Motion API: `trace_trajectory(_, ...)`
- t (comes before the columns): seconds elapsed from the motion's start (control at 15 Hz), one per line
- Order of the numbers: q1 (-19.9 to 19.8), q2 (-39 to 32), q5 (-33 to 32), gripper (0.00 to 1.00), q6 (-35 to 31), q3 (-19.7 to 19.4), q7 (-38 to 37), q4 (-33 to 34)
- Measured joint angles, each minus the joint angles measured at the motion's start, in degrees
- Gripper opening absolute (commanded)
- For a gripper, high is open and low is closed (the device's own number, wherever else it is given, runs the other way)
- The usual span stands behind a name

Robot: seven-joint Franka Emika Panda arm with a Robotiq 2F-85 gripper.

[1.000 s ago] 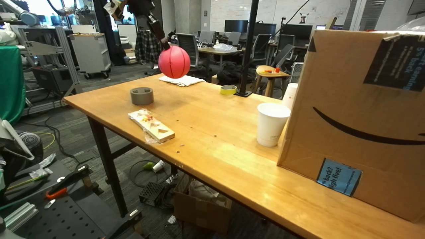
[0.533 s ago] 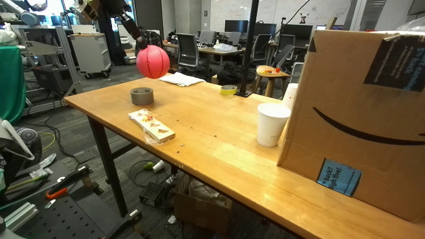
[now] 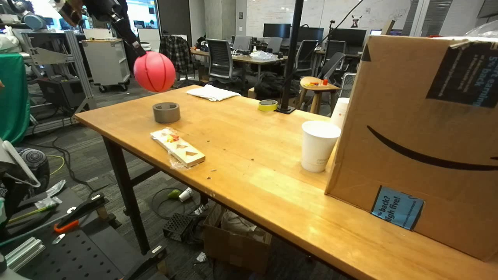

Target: Put the white ball in the cup, then put the red ball on the tape

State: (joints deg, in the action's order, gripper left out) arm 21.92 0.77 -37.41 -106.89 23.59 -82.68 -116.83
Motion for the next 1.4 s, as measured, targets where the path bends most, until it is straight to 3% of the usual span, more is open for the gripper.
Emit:
trace_trajectory(0.73,5.3,-12.7,-5.0,0.01,6.6,0.9,0.0,12.9)
trace_trajectory(1.4,5.5,-16.0,-5.0,0.01,6.6,-3.8,1.2,14.9)
